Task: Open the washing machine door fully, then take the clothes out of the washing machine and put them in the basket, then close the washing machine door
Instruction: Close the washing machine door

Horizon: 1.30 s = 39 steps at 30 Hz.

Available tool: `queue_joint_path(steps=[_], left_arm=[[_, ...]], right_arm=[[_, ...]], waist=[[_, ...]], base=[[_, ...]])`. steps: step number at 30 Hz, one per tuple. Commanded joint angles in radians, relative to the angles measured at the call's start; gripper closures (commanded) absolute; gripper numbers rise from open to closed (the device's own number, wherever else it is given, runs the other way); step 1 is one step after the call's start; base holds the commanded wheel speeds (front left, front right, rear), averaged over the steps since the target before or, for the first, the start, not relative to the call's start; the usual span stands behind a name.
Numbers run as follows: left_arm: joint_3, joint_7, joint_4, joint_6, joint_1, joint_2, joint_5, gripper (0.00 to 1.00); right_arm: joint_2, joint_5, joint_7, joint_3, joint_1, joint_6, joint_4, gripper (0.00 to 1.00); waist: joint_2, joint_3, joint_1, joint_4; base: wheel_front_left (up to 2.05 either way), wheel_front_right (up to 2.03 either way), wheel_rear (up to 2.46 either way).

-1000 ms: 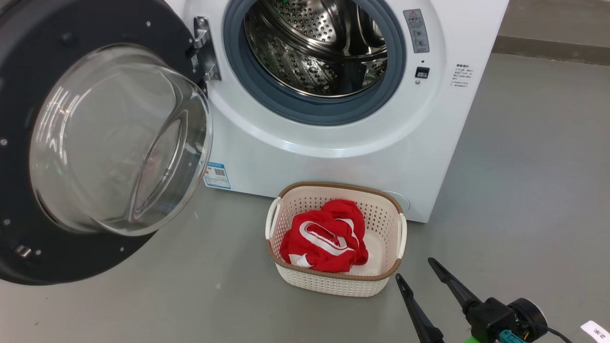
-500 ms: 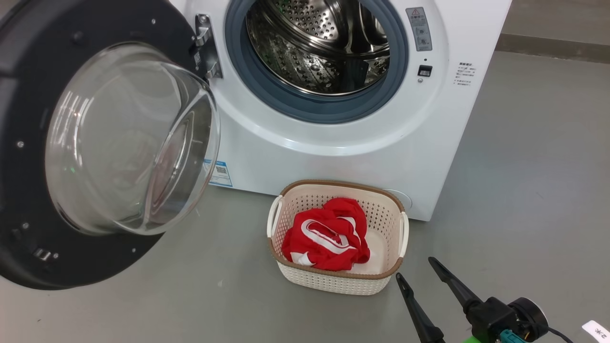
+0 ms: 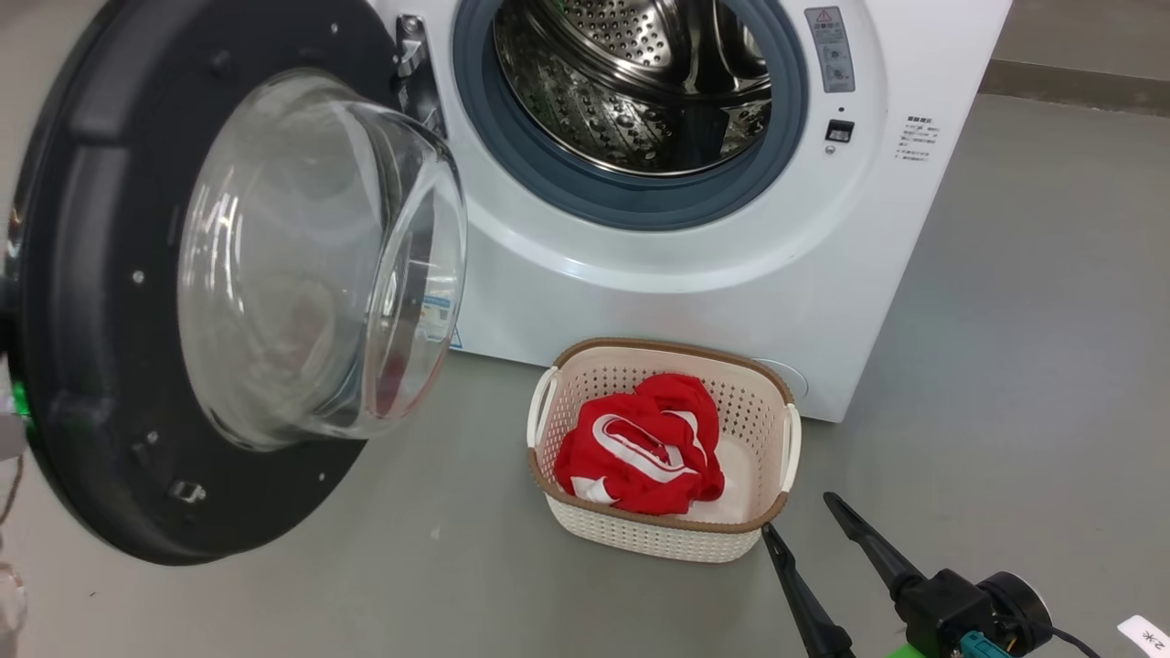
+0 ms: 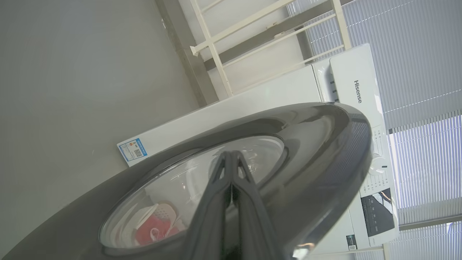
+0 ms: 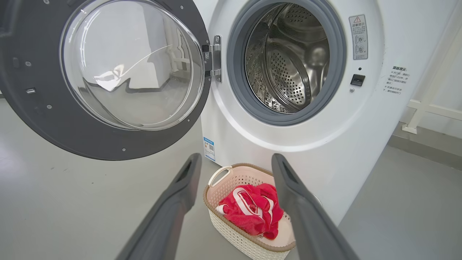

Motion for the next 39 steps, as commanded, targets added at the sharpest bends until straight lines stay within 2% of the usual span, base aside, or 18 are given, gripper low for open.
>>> queue_joint_path(steps=[1,10,15,25,32,39], left_arm=[[0.006,0.029,-0.039,-0.007,0.015,0.014,-0.020,1.00],[0.001,0.093,-0.180,-0.007,0.088,-0.064,-0.080,1.00],[0.031,0.132,-0.251,-0.003,0.118,-0.110,-0.140,1.00],[0.034,0.181,-0.371,0.014,0.185,-0.174,-0.178,1.00],[0.020,0.216,-0.497,0.045,0.247,-0.221,-0.210,1.00],[-0.031,0.218,-0.619,0.069,0.324,-0.242,-0.253,1.00]], right_arm=[[-0.001,0.009,-0.013,0.016,-0.024,0.005,-0.020,0.00],[0.005,0.015,-0.023,0.017,-0.029,0.005,-0.011,0.00],[0.006,0.022,-0.027,0.012,-0.030,0.005,-0.006,0.00],[0.006,0.060,-0.032,0.026,-0.035,0.005,0.004,0.00],[0.007,0.073,-0.033,0.032,-0.042,0.005,0.001,0.00],[0.007,0.088,-0.033,0.042,-0.045,0.005,-0.009,0.00]], waist=[[-0.0001,0.001,0.0000,0.006],[-0.0001,0.007,0.0000,0.025],[-0.0001,0.014,0.0000,0.035],[-0.0001,0.014,0.0000,0.041],[-0.0001,0.022,0.0000,0.033],[-0.0001,0.024,0.0000,0.016]], base=[[0.00,0.00,0.00],[0.00,0.00,0.00],[0.00,0.00,0.00],[0.00,0.00,0.00],[0.00,0.00,0.00],[0.00,0.00,0.00]])
